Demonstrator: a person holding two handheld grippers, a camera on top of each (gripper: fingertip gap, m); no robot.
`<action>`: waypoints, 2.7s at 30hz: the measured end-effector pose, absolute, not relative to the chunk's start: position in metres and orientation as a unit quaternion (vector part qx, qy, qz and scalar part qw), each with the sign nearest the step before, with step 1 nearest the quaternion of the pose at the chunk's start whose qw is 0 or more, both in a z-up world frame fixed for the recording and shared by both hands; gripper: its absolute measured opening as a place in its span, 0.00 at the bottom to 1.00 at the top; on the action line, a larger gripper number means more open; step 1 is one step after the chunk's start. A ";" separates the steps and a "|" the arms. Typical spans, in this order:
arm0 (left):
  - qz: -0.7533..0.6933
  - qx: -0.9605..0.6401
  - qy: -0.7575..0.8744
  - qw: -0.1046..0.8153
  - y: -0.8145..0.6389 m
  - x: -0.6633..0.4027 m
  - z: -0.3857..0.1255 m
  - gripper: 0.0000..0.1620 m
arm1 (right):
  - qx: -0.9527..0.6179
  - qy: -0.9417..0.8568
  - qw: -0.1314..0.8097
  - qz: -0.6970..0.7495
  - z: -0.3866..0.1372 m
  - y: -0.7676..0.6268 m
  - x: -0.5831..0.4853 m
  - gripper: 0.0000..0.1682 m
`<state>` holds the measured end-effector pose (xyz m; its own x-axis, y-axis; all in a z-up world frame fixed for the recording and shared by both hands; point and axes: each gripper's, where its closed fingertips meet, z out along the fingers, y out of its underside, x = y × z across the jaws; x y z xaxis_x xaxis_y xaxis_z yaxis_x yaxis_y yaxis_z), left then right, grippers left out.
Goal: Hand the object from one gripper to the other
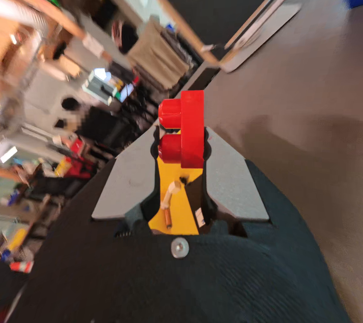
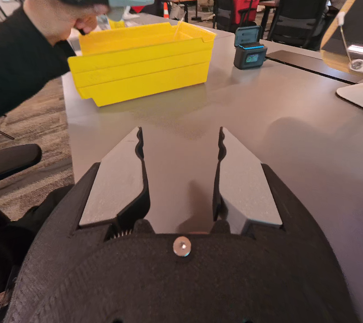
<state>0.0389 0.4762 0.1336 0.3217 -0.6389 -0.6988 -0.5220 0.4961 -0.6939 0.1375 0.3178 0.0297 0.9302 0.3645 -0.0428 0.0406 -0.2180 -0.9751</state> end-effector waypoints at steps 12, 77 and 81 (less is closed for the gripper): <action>0.016 -0.207 0.642 0.738 0.288 0.101 0.049 0.25 | -0.670 -0.184 0.657 0.291 0.068 0.280 0.105 0.47; -0.026 -0.212 0.639 0.739 0.284 0.111 0.028 0.26 | -0.736 -0.249 0.584 0.235 0.031 0.282 0.081 0.23; -0.031 -0.213 0.631 0.746 0.284 0.110 0.032 0.26 | -0.736 -0.241 0.586 0.239 0.033 0.284 0.083 0.23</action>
